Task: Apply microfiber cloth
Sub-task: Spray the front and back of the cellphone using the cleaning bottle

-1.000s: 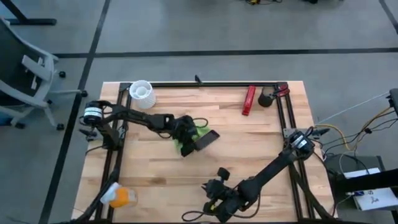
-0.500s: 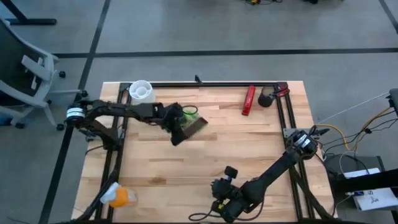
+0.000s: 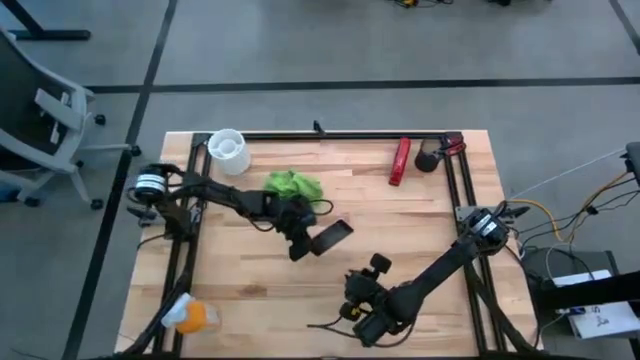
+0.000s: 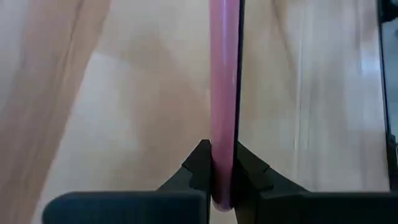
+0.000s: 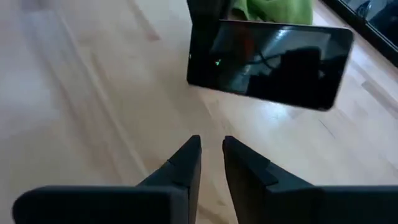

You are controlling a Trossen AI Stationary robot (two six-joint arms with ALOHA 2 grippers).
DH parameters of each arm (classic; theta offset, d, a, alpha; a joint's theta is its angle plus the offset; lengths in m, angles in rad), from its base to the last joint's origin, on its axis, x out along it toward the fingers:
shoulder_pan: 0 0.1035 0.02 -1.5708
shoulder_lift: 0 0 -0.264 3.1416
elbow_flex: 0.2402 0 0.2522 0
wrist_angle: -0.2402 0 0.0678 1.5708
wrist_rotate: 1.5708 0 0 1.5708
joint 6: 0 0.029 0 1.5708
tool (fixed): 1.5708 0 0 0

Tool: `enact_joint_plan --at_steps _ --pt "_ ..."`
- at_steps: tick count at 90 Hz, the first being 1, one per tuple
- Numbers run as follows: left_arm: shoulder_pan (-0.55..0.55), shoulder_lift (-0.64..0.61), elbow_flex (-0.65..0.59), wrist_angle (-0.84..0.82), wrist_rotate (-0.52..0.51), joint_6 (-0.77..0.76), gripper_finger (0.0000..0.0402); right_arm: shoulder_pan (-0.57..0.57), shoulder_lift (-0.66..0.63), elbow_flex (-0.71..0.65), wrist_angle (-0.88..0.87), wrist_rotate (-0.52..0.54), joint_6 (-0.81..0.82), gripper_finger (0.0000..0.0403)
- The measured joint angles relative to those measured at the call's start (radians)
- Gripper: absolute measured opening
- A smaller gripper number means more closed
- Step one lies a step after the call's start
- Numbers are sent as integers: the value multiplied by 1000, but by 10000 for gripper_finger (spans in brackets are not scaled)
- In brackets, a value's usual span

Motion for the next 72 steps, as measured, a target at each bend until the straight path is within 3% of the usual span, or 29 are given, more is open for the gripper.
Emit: enact_joint_plan --at_steps 28,57,72 --pt "10 20 -5 -2 -27 60 106 -66 100 -10 140 31 -9 68" --pt "13 19 -5 1 -66 96 137 -103 141 -10 190 23 -53 51" --pt "14 19 -6 6 -139 112 148 -104 141 -9 188 30 -82 36"
